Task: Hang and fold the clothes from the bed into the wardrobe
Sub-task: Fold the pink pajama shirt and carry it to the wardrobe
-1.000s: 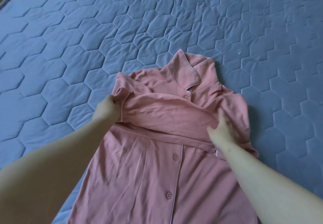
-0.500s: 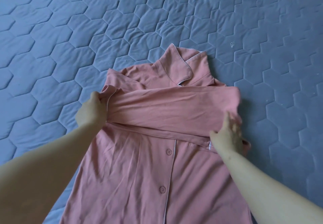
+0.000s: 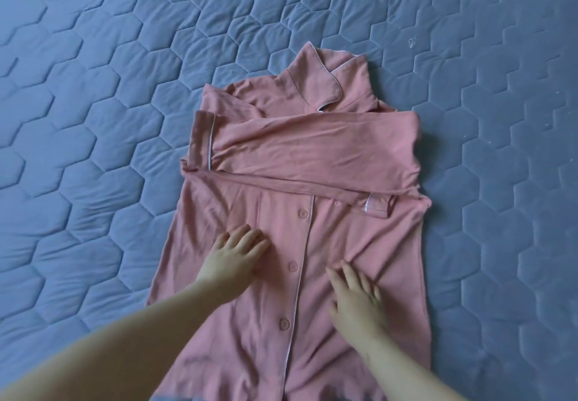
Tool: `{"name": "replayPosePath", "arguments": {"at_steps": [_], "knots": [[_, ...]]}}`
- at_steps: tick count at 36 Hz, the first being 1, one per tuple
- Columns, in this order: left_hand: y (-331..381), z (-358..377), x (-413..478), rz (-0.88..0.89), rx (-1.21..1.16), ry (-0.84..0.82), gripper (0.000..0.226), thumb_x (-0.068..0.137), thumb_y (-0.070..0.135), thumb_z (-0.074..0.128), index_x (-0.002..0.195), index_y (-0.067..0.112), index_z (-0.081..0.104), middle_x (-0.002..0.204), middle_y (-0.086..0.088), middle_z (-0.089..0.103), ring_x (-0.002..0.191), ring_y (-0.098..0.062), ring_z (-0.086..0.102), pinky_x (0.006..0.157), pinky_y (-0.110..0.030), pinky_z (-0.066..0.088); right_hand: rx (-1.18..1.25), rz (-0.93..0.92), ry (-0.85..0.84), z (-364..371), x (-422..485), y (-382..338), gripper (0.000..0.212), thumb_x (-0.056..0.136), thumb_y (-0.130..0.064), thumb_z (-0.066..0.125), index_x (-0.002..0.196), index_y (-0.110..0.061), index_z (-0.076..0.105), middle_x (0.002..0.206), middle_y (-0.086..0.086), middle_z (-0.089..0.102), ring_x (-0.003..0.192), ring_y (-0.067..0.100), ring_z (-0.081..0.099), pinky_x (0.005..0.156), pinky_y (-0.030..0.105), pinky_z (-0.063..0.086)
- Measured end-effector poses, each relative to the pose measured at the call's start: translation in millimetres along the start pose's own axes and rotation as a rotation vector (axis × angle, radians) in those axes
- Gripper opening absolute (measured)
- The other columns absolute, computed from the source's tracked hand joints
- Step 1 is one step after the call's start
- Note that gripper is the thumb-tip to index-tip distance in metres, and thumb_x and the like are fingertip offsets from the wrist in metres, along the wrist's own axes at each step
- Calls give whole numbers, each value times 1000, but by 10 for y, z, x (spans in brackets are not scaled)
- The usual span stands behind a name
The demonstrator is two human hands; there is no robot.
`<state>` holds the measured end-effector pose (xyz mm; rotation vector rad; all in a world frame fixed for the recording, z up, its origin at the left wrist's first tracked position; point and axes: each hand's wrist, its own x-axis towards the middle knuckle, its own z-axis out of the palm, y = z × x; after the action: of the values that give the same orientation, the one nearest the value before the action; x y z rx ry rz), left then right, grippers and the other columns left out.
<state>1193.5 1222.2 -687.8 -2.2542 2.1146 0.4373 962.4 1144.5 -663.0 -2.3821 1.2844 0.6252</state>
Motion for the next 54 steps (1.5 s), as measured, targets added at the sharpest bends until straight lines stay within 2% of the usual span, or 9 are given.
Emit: {"name": "replayPosePath", "arguments": {"at_steps": [4, 7, 12, 18, 21, 25, 30, 34, 54], "knots": [[33, -20, -357, -24, 8, -116, 79, 26, 32, 91, 101, 23, 68, 103, -3, 69, 93, -25, 69, 65, -37, 56, -11, -17, -106, 186, -452, 25, 62, 32, -43, 80, 92, -28, 75, 97, -2, 71, 83, 20, 71, 58, 37, 56], [52, -93, -637, -37, 12, -220, 87, 24, 45, 89, 104, 26, 61, 101, 0, 68, 91, -22, 69, 62, -34, 56, 32, -16, -204, 168, -747, -20, 62, 78, -38, 59, 138, -30, 44, 148, -4, 34, 132, 22, 42, 100, 43, 40], [226, -160, -1030, 34, -5, -496, 69, 76, 60, 58, 135, 27, 43, 137, 3, 42, 125, -21, 42, 99, -36, 40, 63, -28, -432, 254, -1076, -84, 82, 84, -52, 53, 149, -36, 5, 157, -9, -6, 145, 16, -3, 114, 41, 15], [313, 204, -1420, 153, 173, -562, 121, 11, 74, 72, 113, 12, 53, 110, -6, 55, 95, -28, 57, 68, -40, 54, -134, -73, -412, 395, -1219, -66, 91, 85, -42, 59, 146, -42, -9, 156, -3, -21, 145, 23, -3, 111, 47, 20], [344, 319, -1446, 153, 223, -479, 112, 21, 54, 84, 118, 9, 49, 116, -11, 49, 98, -32, 59, 68, -43, 55, -152, -62, -301, 446, -1201, -44, 90, 79, -35, 70, 147, -42, 11, 159, 4, 1, 141, 29, 22, 100, 48, 34], [377, 281, -1396, 218, 220, -248, 27, 72, 14, 45, 95, 14, 60, 87, -4, 65, 72, -24, 61, 49, -27, 49, -165, -21, -82, 592, -1136, 61, 82, 27, -1, 90, 104, -25, 73, 103, 12, 69, 68, 32, 65, 45, 38, 49], [438, -71, -1133, 93, 99, -248, 23, 57, 2, 46, 61, 13, 66, 53, -3, 55, 39, -21, 57, 28, -17, 35, -101, 84, -56, 463, -1088, 86, 54, 83, -1, 24, 131, -15, 47, 123, 7, 54, 112, 29, 50, 84, 36, 43], [445, -270, -992, -43, 110, -517, 32, 93, 8, 37, 122, 16, 49, 119, -5, 54, 111, -25, 55, 76, -32, 43, -89, 137, -102, 295, -1049, 95, 35, 91, -3, 33, 120, -14, 50, 123, 3, 53, 116, 25, 44, 86, 33, 38], [397, -1293, 38, -58, -32, -502, 16, 81, 25, 56, 94, 17, 60, 67, 7, 48, 76, -19, 47, 64, -27, 41, -58, -200, -114, -1066, -602, -38, 26, 82, -23, 50, 106, -15, 53, 117, 3, 55, 112, 26, 52, 82, 31, 40]]}}
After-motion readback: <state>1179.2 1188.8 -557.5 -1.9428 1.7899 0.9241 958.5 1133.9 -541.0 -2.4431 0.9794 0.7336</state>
